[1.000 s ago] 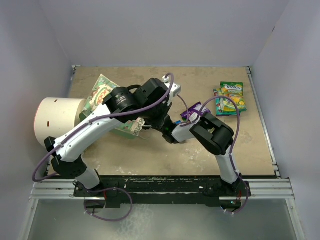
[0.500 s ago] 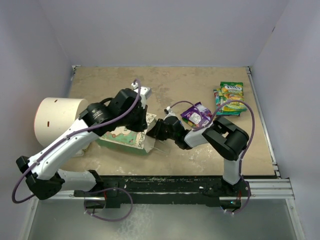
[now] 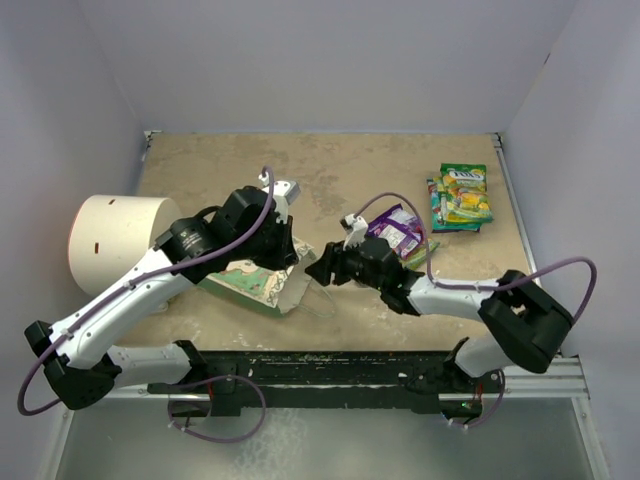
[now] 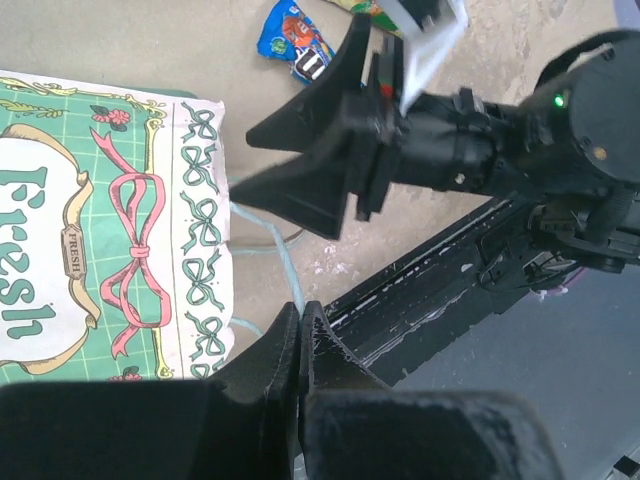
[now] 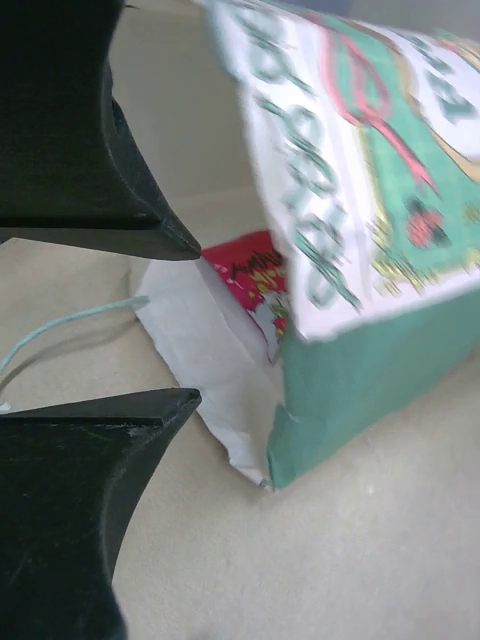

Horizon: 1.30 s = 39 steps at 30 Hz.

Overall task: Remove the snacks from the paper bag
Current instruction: Take out the snack from the paper bag.

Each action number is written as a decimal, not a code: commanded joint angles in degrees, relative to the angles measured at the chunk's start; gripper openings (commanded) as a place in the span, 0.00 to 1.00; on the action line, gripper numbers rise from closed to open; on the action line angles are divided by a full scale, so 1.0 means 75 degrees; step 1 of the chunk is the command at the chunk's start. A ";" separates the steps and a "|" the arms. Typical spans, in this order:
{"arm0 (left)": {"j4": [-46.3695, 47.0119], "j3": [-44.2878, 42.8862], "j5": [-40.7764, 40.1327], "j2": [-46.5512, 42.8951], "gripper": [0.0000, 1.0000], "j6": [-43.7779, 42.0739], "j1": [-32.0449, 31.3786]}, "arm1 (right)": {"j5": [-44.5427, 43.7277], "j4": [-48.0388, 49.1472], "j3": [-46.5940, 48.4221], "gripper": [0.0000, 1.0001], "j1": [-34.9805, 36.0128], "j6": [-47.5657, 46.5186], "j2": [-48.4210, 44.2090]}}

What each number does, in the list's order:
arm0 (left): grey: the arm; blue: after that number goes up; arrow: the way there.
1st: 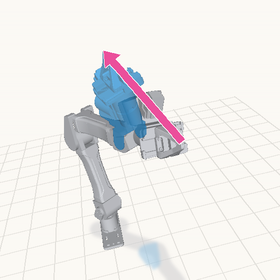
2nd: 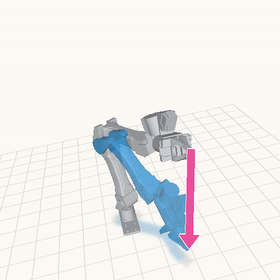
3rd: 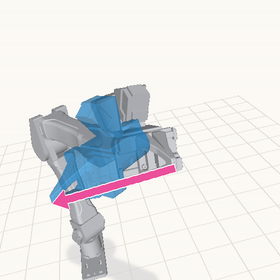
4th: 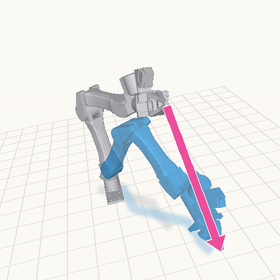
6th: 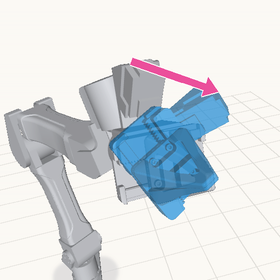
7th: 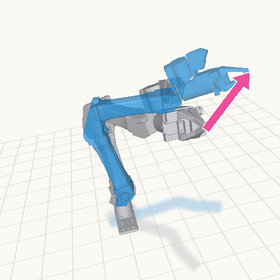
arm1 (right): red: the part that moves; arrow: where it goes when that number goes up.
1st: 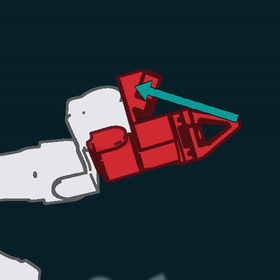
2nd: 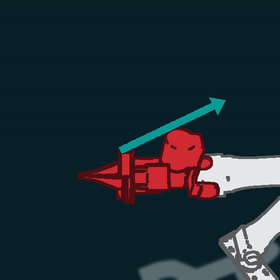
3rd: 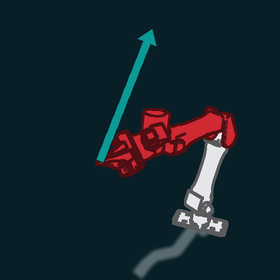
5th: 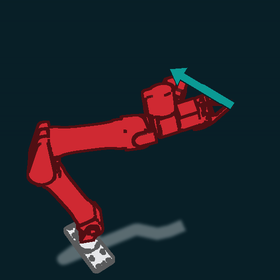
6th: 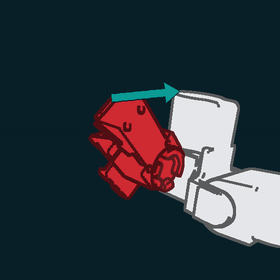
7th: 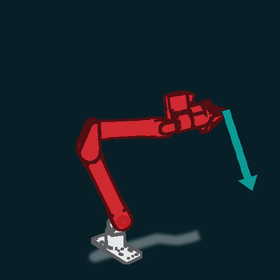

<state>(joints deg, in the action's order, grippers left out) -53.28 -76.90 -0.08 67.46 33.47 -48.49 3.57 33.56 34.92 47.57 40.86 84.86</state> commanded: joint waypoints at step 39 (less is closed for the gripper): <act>0.0505 -0.0222 0.0985 -0.0348 0.00 -0.0004 0.0038 | 0.0491 0.8364 0.1454 1.00 0.1520 -0.5557 0.5885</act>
<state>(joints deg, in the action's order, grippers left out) -52.73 -77.03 5.80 65.36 33.85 -48.40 9.89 90.32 43.42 59.07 -1.74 126.89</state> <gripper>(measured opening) 0.007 0.995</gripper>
